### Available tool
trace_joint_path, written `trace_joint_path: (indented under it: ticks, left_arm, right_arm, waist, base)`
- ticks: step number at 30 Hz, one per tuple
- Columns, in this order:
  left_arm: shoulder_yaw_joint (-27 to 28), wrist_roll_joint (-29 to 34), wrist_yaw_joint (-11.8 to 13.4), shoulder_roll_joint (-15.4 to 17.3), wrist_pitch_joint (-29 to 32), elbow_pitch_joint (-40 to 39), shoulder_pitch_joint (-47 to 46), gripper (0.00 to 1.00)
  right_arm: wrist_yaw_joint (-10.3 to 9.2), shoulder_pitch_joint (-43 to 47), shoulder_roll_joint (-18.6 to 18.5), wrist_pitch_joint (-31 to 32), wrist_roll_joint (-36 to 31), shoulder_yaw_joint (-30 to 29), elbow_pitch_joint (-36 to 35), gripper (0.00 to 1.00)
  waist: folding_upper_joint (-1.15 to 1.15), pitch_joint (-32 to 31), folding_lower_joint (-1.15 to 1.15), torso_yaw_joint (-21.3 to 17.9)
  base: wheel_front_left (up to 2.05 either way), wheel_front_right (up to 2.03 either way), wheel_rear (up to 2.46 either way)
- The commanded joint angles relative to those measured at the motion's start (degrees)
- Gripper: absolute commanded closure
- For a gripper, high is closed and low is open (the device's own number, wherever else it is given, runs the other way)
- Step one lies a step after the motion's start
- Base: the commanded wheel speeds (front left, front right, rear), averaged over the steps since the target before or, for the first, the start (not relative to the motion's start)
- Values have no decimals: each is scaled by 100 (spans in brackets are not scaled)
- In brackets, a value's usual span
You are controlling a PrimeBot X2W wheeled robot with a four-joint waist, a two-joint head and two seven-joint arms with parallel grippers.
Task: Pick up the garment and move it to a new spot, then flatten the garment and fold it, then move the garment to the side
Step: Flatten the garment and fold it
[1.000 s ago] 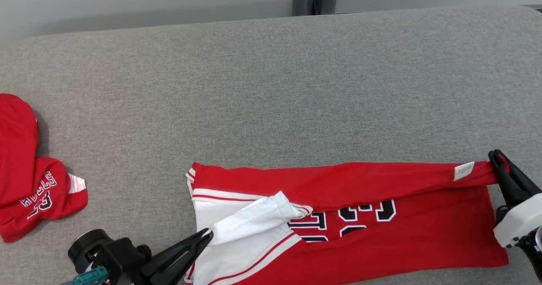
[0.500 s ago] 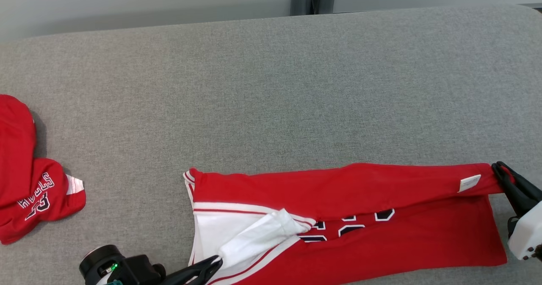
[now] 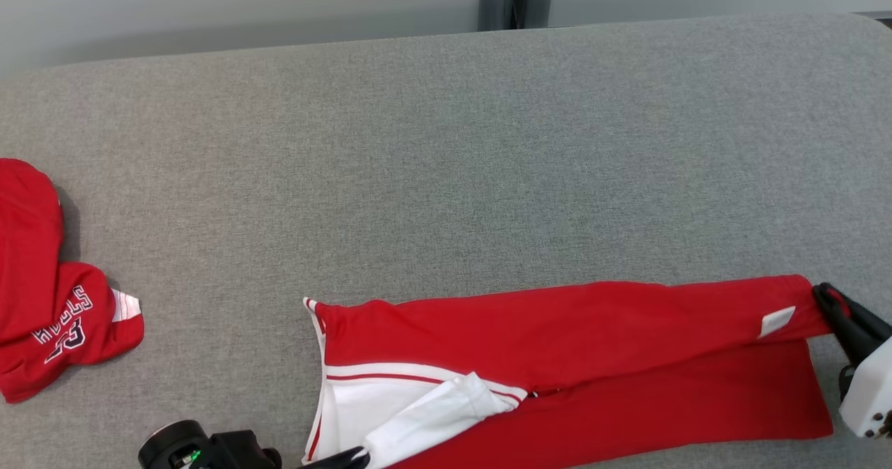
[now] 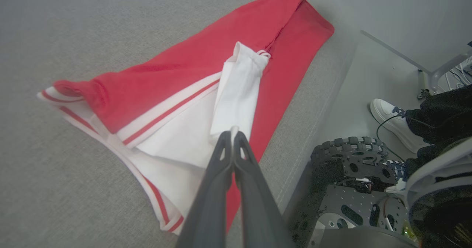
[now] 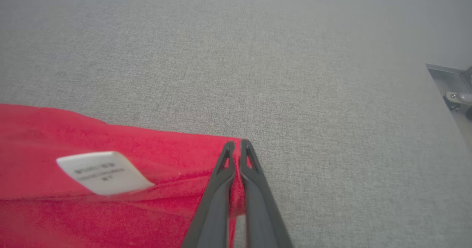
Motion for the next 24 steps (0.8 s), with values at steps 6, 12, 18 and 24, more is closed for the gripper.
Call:
trace_joint_path:
  ticks: [6,12,18,24]
  left_arm:
    - [-10,21,114,24,46,132,-126,0]
    - [155,24,221,-60,-187,122,-208,0]
    - [724,-85,734,-518,-930,258,-375,0]
    - [1272,-104,1245,-1212,-1702,587,-544,0]
  right_arm:
    - [-1,237,48,403,35,-478,-113,0]
    - [-1,285,205,181,-324,-1049,-224,0]
    - [-2,178,687,-565,-968,-1578,-465,0]
    - [-2,292,1409,-1424,-1653,-1913,-551,0]
  waist:
    - [0,-56,0,-12]
    - [0,-96,0,-26]
    - [0,-150,0,-49]
    - [0,-248,0,-100]
  base:
    - [0,0,0]
    - [0,0,0]
    - [0,0,0]
    - [0,0,0]
